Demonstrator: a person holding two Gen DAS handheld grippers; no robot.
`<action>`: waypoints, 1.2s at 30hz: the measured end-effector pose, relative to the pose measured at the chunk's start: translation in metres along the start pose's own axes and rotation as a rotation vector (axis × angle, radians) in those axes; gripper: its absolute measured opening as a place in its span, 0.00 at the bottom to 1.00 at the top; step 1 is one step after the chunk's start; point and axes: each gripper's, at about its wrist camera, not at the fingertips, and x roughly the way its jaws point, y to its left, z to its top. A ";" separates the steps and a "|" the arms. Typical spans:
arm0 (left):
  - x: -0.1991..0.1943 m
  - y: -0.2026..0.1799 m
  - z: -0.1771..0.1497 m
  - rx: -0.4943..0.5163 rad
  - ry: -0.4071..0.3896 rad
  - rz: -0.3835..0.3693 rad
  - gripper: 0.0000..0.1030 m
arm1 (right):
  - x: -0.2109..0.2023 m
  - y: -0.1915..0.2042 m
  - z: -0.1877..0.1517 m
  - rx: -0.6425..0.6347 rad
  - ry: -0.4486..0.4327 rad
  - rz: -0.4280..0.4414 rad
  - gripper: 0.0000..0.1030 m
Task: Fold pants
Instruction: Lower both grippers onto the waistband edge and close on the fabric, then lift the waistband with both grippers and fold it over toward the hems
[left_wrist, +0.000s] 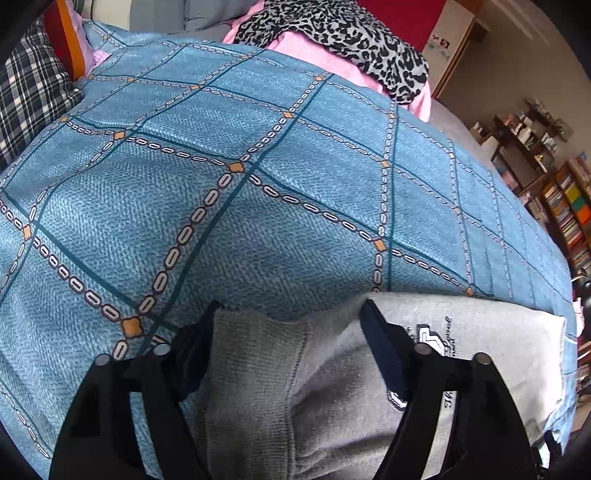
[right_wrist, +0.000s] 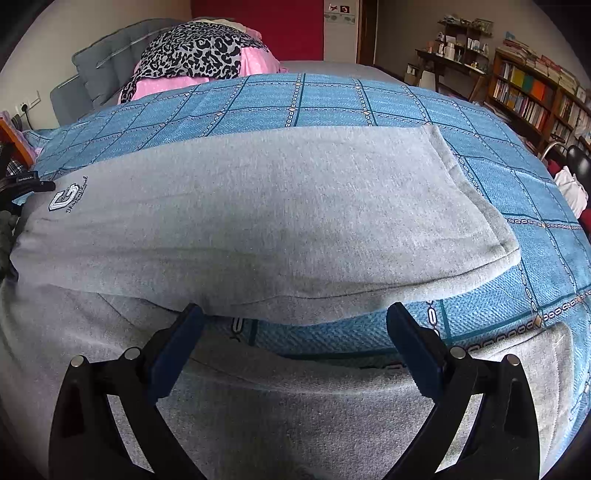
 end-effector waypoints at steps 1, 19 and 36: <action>-0.001 0.000 -0.002 0.001 0.002 -0.015 0.57 | 0.001 0.000 0.000 0.000 0.003 0.000 0.97; -0.039 -0.017 -0.018 0.046 -0.124 -0.119 0.36 | 0.018 -0.083 0.066 0.045 -0.069 -0.013 0.97; -0.025 -0.018 -0.015 0.054 -0.120 -0.087 0.36 | 0.116 -0.202 0.178 0.240 -0.043 -0.111 0.97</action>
